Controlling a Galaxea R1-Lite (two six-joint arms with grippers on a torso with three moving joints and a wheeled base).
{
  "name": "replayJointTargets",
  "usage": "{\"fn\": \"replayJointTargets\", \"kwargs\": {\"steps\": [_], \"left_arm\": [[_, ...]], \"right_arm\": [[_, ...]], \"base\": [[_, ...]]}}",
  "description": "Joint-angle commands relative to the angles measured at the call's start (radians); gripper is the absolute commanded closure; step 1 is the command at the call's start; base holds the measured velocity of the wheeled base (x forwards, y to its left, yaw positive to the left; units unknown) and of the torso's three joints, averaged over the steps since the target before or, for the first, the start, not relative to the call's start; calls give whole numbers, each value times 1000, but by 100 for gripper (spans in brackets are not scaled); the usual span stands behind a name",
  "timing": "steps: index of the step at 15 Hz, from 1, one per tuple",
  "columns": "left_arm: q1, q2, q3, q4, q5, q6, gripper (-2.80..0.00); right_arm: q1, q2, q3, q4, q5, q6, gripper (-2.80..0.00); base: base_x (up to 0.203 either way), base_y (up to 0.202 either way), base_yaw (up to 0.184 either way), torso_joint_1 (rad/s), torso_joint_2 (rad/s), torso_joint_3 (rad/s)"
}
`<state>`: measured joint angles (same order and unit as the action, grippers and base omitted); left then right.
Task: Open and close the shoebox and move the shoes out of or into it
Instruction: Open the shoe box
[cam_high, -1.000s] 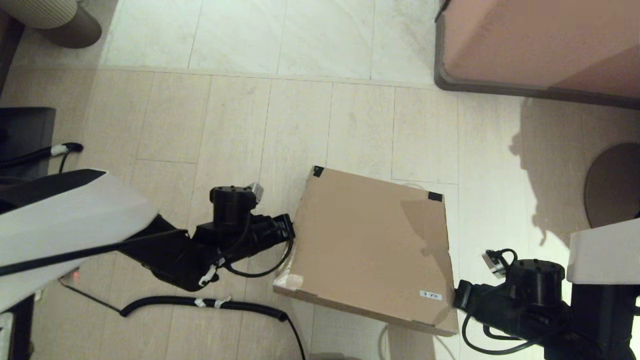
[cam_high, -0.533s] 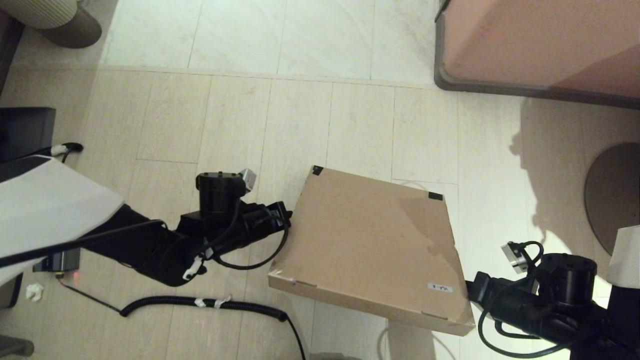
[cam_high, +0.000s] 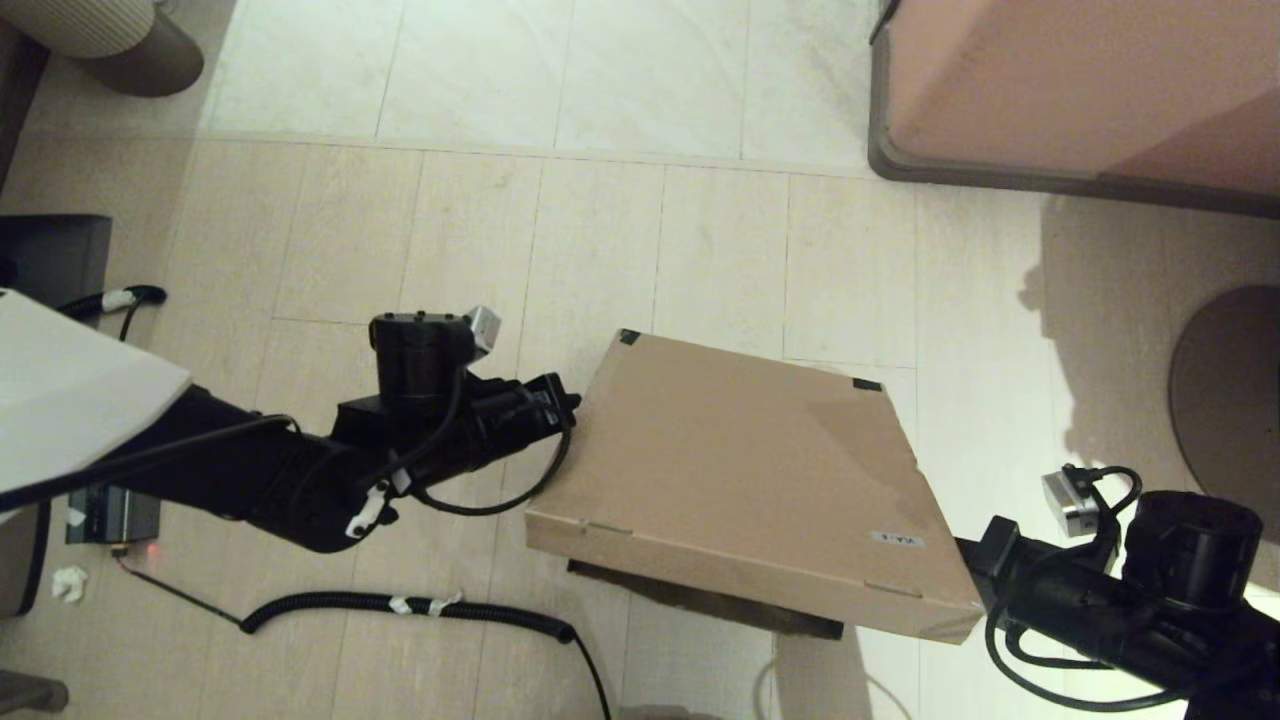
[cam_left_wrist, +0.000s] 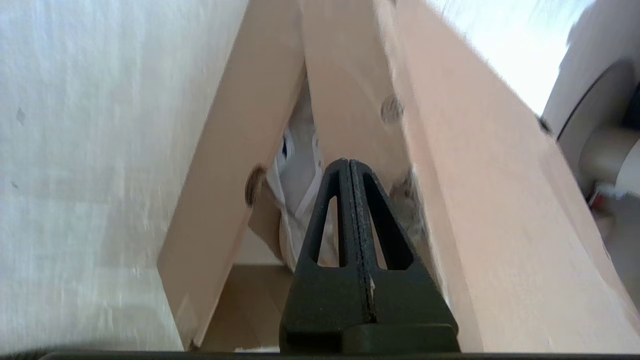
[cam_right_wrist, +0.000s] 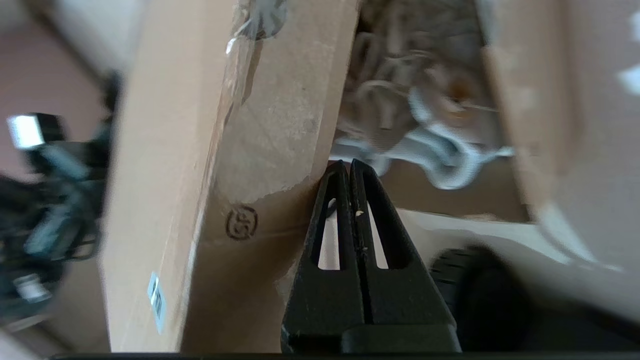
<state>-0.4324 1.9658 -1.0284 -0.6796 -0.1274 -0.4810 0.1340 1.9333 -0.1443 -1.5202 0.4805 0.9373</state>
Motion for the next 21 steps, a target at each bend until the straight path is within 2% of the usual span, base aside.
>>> {"fn": "replayJointTargets", "kwargs": {"steps": [1,9,14,18,21], "left_arm": [[16,-14,-18,1,0,-9,0],[118,-14,-133,60,10,-18,0],[126,-45,-88,98,14,-18,0],[121,-44,-85,100,14,-21,0],[118,-42,-75,98,12,-21,0]], "right_arm": [[-1,-44,-10,-10,17,23,0],[-1,-78,-47,-10,22,46,0],[-19,-89,-131,-10,17,51,0],[-48,-94,-278,14,12,50,0],[-63,-104,-447,153,12,48,0]], "base": [[0,0,0,0,0,0],[0,0,0,0,0,0],[0,0,0,0,0,0],[0,0,0,0,0,0],[0,0,0,0,0,0]]}}
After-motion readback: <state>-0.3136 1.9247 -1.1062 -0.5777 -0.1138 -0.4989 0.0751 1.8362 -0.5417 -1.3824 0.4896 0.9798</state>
